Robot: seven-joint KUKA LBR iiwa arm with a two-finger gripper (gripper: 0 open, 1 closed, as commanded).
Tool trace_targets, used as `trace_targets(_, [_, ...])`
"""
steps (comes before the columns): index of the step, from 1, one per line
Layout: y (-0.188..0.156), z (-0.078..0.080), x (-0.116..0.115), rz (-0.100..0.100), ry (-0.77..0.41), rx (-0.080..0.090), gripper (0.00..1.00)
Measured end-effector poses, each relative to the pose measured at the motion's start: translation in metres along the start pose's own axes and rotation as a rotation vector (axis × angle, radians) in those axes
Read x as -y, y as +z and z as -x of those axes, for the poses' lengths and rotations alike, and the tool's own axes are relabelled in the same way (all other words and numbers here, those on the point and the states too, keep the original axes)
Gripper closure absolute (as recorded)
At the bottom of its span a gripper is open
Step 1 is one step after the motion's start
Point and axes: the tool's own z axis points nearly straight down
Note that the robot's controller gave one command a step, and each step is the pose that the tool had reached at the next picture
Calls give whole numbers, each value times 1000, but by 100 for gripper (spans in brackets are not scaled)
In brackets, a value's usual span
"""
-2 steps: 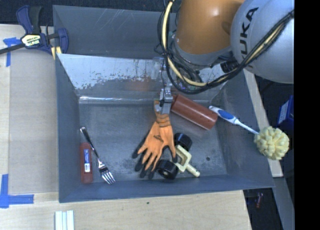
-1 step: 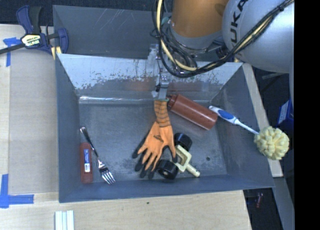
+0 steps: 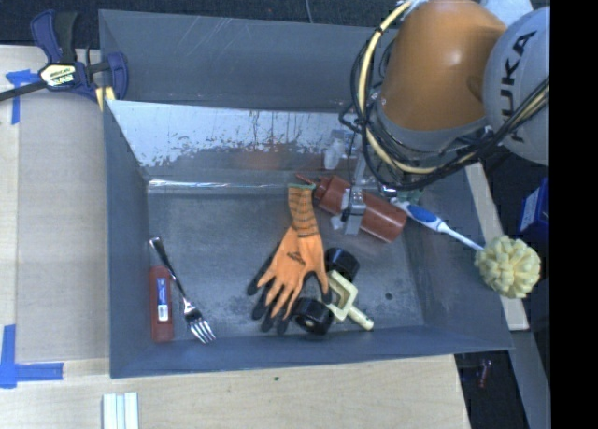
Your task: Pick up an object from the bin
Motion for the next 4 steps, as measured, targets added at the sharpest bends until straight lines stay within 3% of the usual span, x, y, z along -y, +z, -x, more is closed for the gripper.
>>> trace_targets(1, [-8, -18, 21, 1, -141, 5, 0])
trace_targets(2, [-3, 16, -6, 0, -12, 7, 0])
trace_targets(3, [46, 3, 2, -1, -72, 8, 0])
trace_targets(4, [70, 3, -8, 0, -175, 9, 0])
